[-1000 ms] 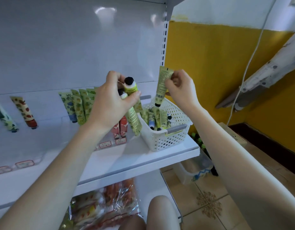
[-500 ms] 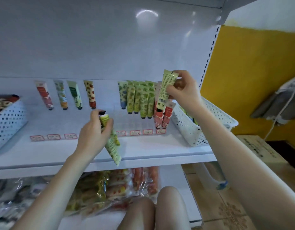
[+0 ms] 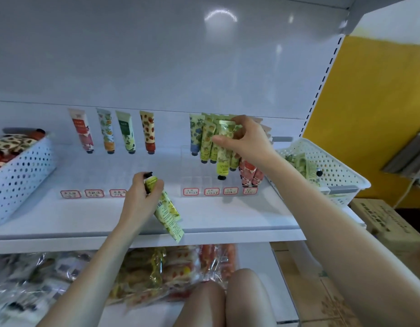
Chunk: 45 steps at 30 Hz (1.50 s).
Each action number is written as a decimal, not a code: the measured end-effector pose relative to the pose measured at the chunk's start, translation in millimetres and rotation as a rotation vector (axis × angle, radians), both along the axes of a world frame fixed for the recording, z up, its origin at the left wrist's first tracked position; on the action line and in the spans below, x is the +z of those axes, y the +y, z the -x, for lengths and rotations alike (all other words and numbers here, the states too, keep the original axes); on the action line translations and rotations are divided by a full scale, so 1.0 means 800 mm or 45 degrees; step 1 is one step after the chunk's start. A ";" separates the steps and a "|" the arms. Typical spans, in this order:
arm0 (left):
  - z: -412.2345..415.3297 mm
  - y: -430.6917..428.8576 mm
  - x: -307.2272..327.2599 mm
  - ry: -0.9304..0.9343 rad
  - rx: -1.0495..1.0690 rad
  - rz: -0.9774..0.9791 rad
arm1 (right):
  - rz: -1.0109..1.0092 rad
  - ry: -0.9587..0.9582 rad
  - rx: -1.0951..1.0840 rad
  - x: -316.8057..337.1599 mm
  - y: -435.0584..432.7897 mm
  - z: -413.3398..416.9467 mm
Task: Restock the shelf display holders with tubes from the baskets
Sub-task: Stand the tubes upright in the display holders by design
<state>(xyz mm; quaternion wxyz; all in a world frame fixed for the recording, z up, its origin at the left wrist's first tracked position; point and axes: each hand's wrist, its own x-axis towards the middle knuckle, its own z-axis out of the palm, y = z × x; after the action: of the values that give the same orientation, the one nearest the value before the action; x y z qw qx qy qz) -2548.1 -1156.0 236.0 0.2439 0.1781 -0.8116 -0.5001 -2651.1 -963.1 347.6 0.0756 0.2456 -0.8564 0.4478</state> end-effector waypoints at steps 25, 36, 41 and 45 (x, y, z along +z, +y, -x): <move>0.039 -0.007 -0.036 -0.111 0.060 0.014 | -0.131 0.187 -0.237 0.010 0.017 0.044; 0.041 -0.006 -0.039 -0.238 0.041 0.167 | -0.570 0.275 -0.303 -0.016 0.003 0.054; 0.041 -0.005 -0.039 -0.238 0.030 0.175 | -0.576 0.202 -0.296 -0.022 0.004 0.051; 0.040 -0.007 -0.039 -0.207 0.010 0.106 | -0.555 0.225 -0.300 -0.020 0.006 0.049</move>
<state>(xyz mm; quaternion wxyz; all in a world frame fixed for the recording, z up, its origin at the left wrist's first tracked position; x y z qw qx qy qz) -2579.8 -1162.0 204.9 0.1863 0.2108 -0.8481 -0.4489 -2690.1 -958.2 331.8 0.1473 0.1928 -0.9454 0.2177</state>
